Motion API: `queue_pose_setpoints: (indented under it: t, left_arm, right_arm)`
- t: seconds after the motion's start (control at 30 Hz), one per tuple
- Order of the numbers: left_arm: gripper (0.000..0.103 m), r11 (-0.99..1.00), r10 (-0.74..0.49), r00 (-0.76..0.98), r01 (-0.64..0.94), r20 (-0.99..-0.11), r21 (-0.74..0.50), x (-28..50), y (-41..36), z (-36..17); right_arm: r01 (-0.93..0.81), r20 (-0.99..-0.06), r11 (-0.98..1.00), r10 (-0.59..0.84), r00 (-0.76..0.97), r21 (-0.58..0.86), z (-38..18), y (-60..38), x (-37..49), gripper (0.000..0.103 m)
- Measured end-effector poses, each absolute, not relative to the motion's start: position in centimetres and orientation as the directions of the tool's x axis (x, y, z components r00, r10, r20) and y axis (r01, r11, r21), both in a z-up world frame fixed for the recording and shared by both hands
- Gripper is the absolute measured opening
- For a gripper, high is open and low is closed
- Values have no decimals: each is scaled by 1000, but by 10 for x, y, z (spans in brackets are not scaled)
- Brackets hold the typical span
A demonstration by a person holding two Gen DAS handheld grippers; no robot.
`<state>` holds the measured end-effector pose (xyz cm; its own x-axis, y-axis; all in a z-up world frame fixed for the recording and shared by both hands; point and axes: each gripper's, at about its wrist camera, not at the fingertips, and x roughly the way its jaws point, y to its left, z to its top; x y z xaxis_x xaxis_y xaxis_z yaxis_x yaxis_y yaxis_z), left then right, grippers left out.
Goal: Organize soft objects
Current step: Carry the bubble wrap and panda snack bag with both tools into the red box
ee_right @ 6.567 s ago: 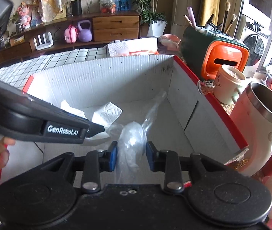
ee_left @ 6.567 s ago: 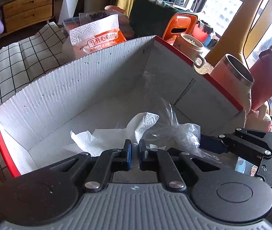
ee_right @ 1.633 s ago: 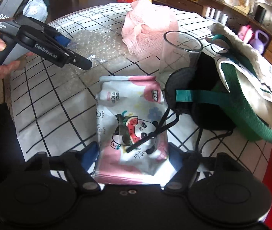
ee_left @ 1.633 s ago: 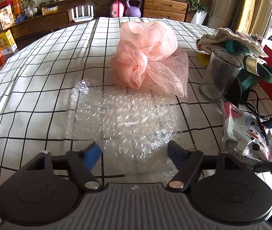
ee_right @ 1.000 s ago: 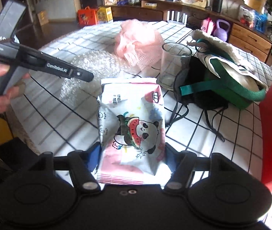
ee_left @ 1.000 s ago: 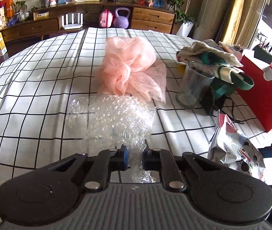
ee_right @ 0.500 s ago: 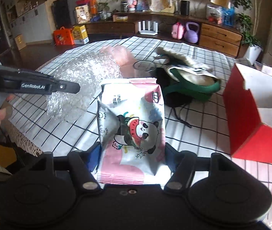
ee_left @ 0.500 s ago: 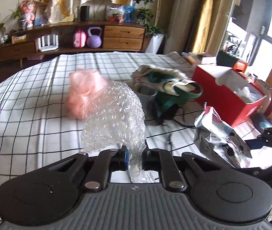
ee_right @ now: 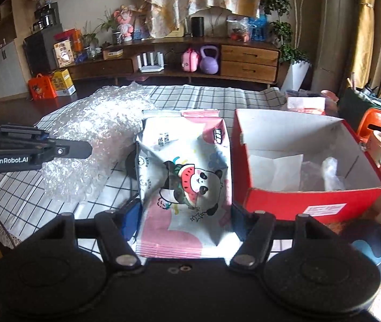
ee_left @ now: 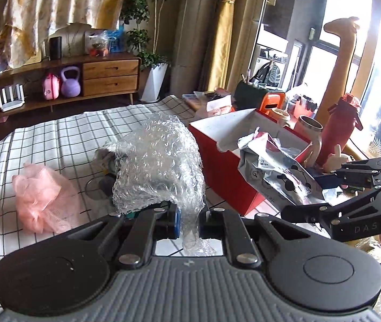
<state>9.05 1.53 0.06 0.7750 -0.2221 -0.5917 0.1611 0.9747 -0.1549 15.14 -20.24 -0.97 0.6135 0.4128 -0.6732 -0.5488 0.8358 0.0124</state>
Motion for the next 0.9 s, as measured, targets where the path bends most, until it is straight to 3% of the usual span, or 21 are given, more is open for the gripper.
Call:
queue_pose_setpoints:
  t: [0.37, 0.9]
  left_arm:
    - [12, 942, -322, 751, 315, -577, -116, 148, -67, 24]
    - [12, 912, -379, 688, 389, -619, -127, 240, -152, 17]
  right_arm:
    - [-403, -633, 913, 282, 721, -54, 3, -258, 206, 67]
    - [-248, -681, 964, 119, 722, -94, -16, -316, 289, 67]
